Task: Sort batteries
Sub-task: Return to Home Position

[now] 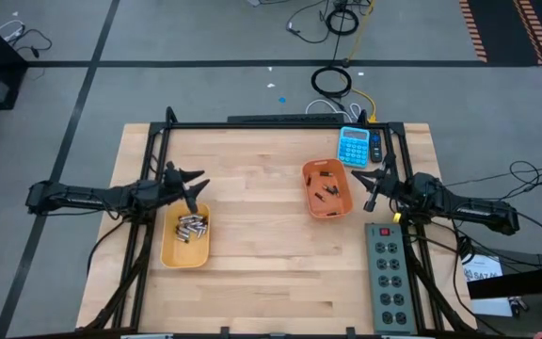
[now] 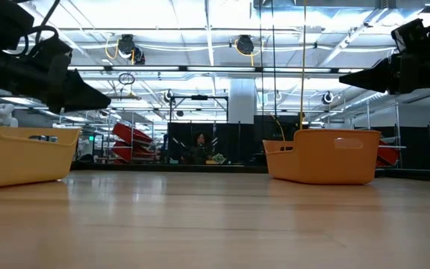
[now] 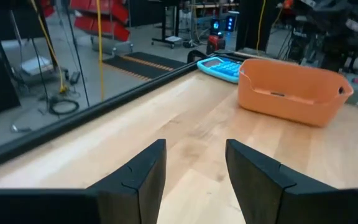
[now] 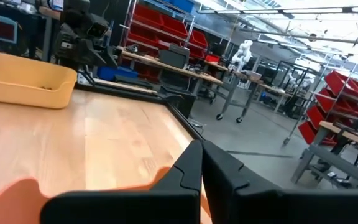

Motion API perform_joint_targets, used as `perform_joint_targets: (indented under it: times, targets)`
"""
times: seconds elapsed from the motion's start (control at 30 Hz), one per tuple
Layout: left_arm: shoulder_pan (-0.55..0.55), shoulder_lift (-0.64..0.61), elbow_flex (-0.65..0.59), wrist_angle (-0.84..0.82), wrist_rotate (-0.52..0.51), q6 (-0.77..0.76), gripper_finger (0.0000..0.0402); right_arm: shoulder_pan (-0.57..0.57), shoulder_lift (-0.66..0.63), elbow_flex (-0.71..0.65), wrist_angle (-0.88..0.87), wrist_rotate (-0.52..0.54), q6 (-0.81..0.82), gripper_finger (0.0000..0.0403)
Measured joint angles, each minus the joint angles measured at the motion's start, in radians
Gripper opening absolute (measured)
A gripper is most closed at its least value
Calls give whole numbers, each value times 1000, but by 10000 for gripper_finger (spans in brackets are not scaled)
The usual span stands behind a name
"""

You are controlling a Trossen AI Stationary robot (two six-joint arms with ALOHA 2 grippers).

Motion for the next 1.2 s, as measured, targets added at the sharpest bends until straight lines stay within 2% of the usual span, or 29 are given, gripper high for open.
perform_joint_targets:
  times: [0.2,1.2]
  targets:
    - [0,0,0,0,3,119,176,0,0,0,0,0,10,2]
    - [0,0,-1,0,6,117,176,0,0,0,-1,-2,7,2]
